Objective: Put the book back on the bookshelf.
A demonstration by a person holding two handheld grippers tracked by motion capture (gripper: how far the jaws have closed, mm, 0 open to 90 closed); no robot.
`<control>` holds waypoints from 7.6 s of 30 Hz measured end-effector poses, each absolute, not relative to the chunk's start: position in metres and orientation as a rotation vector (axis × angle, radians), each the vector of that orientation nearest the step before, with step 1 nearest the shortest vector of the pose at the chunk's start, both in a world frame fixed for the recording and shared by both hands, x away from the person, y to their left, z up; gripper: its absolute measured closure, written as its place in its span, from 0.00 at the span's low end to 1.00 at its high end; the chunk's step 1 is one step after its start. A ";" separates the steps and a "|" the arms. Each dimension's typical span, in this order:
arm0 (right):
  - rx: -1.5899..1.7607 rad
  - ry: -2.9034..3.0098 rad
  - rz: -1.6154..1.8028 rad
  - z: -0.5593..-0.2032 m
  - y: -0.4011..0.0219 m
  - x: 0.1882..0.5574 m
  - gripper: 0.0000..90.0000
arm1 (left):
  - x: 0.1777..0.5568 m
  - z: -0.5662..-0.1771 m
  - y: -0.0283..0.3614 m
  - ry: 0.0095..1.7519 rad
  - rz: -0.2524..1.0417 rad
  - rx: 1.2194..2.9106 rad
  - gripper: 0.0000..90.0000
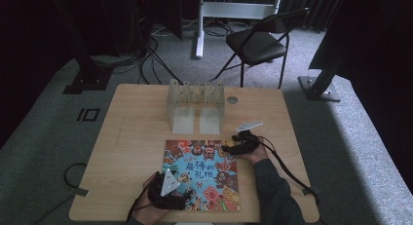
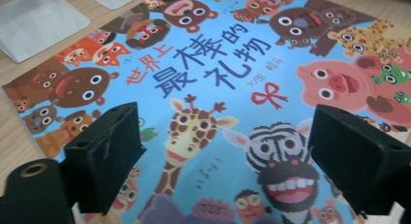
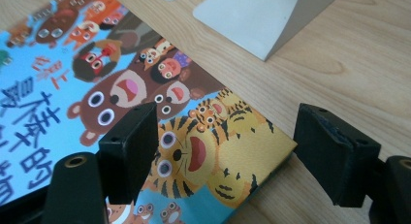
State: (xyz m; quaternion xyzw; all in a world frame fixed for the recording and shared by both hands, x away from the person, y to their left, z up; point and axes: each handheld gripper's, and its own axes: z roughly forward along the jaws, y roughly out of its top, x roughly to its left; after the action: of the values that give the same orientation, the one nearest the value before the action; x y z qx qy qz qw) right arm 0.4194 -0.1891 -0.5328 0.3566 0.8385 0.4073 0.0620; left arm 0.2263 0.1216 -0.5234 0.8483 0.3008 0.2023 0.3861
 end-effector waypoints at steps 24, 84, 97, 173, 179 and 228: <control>1.031 2.470 1.467 -0.488 -0.199 0.417 0.30 | 0.204 -0.536 0.075 0.606 0.543 2.279 0.02; 1.066 2.504 1.485 -0.448 -0.172 0.402 0.59 | 0.198 -0.481 0.105 0.560 0.514 2.089 0.07; 1.074 2.514 1.460 -0.446 -0.171 0.402 0.59 | 0.219 -0.484 0.129 0.676 0.537 2.068 0.08; 1.156 2.464 1.578 -0.421 -0.165 0.399 0.77 | 0.298 -0.506 0.195 0.971 0.367 1.941 0.15; 1.133 2.452 1.592 -0.417 -0.166 0.396 0.77 | 0.299 -0.505 0.198 0.977 0.366 1.933 0.16; 0.829 2.335 1.757 -0.399 -0.187 0.360 0.80 | 0.307 -0.503 0.212 0.944 0.334 1.893 0.16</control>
State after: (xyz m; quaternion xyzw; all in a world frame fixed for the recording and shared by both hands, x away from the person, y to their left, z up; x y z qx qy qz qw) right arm 0.3596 -0.1873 -0.3993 0.2725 0.7678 0.5775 0.0522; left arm 0.3074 0.2120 -0.5031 0.7759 0.3867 0.1368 0.4793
